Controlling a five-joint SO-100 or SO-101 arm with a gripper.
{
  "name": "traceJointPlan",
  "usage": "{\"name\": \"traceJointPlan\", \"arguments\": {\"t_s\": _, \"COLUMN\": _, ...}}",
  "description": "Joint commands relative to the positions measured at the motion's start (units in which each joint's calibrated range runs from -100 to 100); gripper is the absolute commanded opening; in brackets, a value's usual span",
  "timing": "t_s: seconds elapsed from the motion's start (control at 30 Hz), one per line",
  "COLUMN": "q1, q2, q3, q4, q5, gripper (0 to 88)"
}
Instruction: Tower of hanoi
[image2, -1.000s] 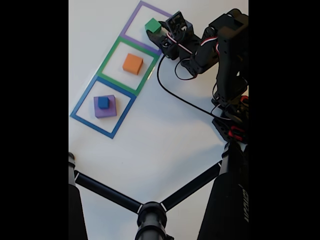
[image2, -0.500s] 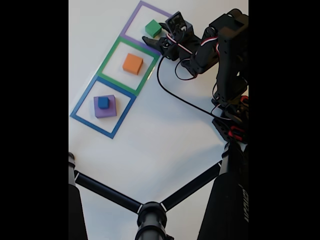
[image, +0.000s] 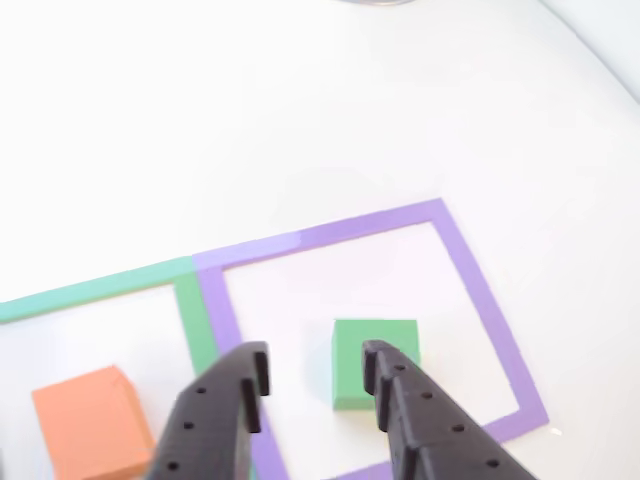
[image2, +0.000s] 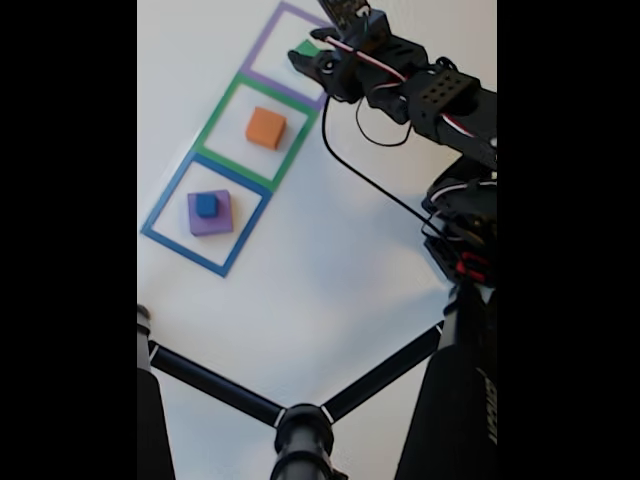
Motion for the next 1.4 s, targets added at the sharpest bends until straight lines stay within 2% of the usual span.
{"name": "traceJointPlan", "arguments": {"t_s": 0.0, "q1": -5.16, "q2": -13.73, "q3": -6.19, "q4": 18.54, "q5": 0.54, "gripper": 0.1}}
{"name": "traceJointPlan", "arguments": {"t_s": 0.33, "q1": -18.58, "q2": -24.47, "q3": -30.28, "q4": 54.58, "q5": 0.54, "gripper": 0.0}}
{"name": "traceJointPlan", "arguments": {"t_s": 0.5, "q1": -27.5, "q2": -26.65, "q3": -41.37, "q4": 67.05, "q5": 0.54, "gripper": 0.0}}
{"name": "traceJointPlan", "arguments": {"t_s": 0.83, "q1": -41.3, "q2": -27.7, "q3": -52.28, "q4": 76.52, "q5": 0.54, "gripper": 0.0}}
{"name": "traceJointPlan", "arguments": {"t_s": 1.37, "q1": -56.93, "q2": -27.3, "q3": -56.83, "q4": 81.22, "q5": 0.54, "gripper": 0.0}}
